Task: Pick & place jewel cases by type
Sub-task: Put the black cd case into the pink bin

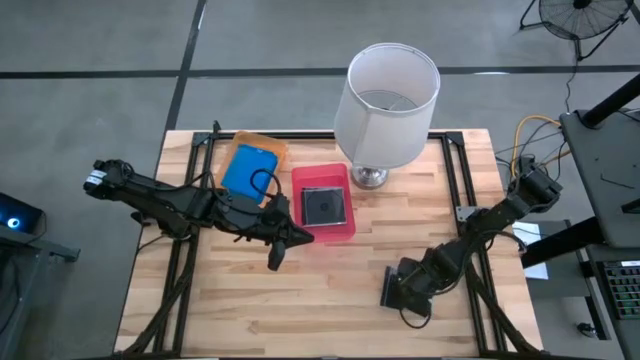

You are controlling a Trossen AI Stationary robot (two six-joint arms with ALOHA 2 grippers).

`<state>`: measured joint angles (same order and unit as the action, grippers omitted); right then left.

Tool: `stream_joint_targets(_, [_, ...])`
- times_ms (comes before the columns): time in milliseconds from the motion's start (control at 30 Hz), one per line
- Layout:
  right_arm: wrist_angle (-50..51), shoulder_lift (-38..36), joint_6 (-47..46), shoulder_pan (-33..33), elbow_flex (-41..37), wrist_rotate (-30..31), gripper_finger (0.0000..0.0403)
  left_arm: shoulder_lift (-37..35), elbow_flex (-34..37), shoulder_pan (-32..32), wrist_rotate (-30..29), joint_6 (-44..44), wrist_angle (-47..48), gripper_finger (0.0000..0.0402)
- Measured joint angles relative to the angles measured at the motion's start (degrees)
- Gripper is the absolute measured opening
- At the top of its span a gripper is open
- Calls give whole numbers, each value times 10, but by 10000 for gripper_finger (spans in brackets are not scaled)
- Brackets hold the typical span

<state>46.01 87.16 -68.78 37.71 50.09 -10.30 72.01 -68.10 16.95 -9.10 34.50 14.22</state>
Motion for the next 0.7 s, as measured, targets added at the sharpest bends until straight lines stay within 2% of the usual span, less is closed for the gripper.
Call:
stream_joint_targets(267, [-4,11,-20,4,-11,-5,8,0,0,0,0,-2,4,0])
stream_joint_targets(433, [-8,44,-13,4,-14,-6,8,0,0,0,0,-1,5,0])
stream_joint_targets(700, [-102,104,13,3,2,-28,8,0,0,0,0,0,5,0])
